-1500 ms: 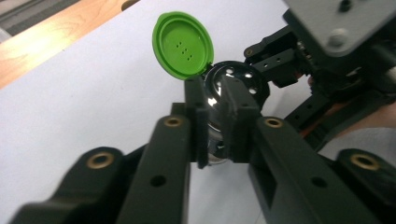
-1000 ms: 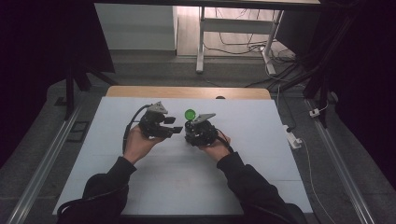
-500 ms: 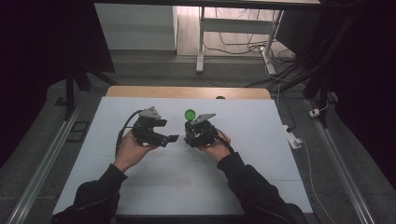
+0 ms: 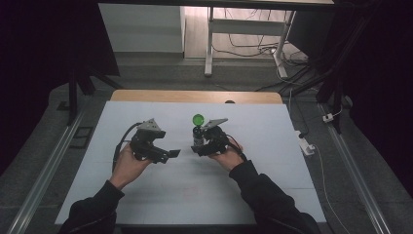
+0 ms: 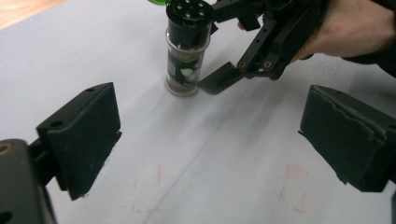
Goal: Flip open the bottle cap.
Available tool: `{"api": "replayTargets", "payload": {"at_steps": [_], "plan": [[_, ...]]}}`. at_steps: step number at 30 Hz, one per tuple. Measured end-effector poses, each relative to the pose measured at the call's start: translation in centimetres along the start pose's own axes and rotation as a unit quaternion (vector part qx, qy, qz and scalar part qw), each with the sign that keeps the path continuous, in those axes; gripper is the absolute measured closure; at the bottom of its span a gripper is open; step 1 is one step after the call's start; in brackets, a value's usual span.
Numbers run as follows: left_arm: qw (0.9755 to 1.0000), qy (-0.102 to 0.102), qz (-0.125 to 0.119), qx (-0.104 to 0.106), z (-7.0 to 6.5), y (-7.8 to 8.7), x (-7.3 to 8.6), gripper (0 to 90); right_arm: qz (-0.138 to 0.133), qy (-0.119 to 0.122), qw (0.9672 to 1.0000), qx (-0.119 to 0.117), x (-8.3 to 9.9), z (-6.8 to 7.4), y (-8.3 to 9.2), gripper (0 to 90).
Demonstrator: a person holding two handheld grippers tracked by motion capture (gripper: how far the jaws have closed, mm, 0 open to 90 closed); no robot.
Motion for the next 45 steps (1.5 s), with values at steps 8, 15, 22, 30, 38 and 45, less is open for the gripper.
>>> {"api": "replayTargets", "payload": {"at_steps": [8,15,22,30,38,45], "plan": [[1.0000,0.000,-0.001,-0.004,-0.9,1.4,1.5,1.8,-0.003,-0.006,0.9999,-0.009,0.2,0.6,1.1,18.4],[0.9999,0.000,0.002,-0.011,-1.7,2.8,3.4,0.0,-0.011,-0.009,0.9997,-0.018,-0.1,1.4,2.5,13.4],[0.9998,0.013,-0.008,-0.014,-2.1,4.6,5.2,0.0,-0.012,-0.010,0.9996,-0.024,0.4,2.0,3.9,10.1],[0.9992,0.030,-0.013,-0.024,-2.3,6.5,7.8,0.0,-0.008,-0.013,0.9993,-0.034,1.3,2.9,5.9,6.1],[0.9976,0.055,-0.014,-0.038,-2.3,8.3,10.7,0.0,-0.021,-0.013,0.9991,-0.033,2.4,3.4,8.4,2.2],[0.9961,0.067,-0.011,-0.057,-1.9,9.4,12.4,0.0,-0.031,-0.014,0.9992,-0.022,3.5,3.6,10.8,0.0]]}}
Point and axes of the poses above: each handheld gripper's, and its own axes: y roughly backward along the jaws, x roughly out of its underside, z roughly to its left, the point moved 9 cm from there along -y, roughly forward along the jaws, and after that the axes turned 1 degree about y, right-handed, at the moved point
